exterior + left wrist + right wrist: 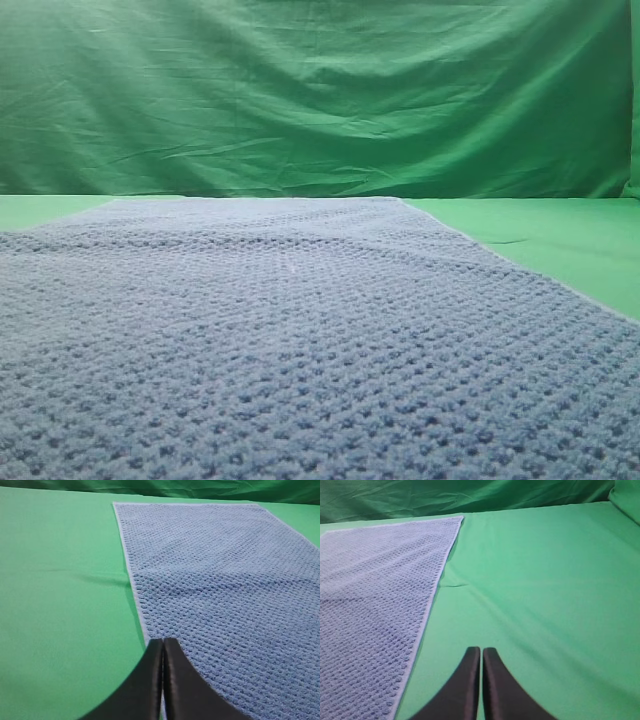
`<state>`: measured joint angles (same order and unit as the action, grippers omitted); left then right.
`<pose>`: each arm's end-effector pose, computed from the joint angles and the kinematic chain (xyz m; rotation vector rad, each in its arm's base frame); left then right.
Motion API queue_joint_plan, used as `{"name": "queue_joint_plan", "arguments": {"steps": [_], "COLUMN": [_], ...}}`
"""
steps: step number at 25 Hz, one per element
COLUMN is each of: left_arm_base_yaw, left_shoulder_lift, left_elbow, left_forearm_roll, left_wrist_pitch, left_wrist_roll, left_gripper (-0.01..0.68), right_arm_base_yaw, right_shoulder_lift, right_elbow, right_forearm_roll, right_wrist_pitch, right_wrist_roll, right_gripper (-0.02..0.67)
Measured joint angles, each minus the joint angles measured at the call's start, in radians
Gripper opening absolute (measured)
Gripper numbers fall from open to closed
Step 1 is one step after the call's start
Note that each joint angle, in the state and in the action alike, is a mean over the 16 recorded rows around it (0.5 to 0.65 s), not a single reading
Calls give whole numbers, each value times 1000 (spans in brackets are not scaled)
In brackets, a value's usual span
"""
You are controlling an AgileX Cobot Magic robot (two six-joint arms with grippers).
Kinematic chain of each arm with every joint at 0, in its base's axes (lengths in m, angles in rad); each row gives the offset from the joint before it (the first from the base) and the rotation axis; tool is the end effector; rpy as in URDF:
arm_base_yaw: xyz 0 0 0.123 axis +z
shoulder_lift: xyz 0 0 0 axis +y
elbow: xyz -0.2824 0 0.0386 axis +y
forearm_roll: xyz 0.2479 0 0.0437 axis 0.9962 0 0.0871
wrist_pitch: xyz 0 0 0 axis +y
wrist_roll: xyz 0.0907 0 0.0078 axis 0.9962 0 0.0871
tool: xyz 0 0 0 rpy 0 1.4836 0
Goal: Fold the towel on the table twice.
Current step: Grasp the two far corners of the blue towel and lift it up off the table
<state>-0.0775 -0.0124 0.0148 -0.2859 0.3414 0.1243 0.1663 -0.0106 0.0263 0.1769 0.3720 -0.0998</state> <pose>0.0522 -0.0127 0.1792 0.0050 1.8202 -0.2440 0.0509 0.0145 0.1719 -0.1388 1.8660 0.2196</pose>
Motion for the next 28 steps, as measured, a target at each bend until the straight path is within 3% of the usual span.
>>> {"name": "queue_joint_plan", "arguments": {"steps": [10,17,21,28], "left_arm_base_yaw": [0,0,0,0], "left_shoulder_lift": [0,10,52,188], "left_elbow": [-4,-84,-162,-302], "left_forearm_roll": [-320,-544,-588,-587], "left_wrist_pitch": [-71,-111,-98,-33], "left_wrist_roll": [11,142,249,408], "left_gripper": [0,0,0,0], "right_arm_base_yaw": [0,0,0,0], "right_shoulder_lift": [0,25,98,331], "right_elbow": [-1,-76,-182,-435], "right_forearm_roll": [106,203,230,242], "right_wrist_pitch": [-163,-271,-235,-21], "right_wrist_roll": [5,-24,-56,-133], "right_gripper": [0,0,0,0]}}
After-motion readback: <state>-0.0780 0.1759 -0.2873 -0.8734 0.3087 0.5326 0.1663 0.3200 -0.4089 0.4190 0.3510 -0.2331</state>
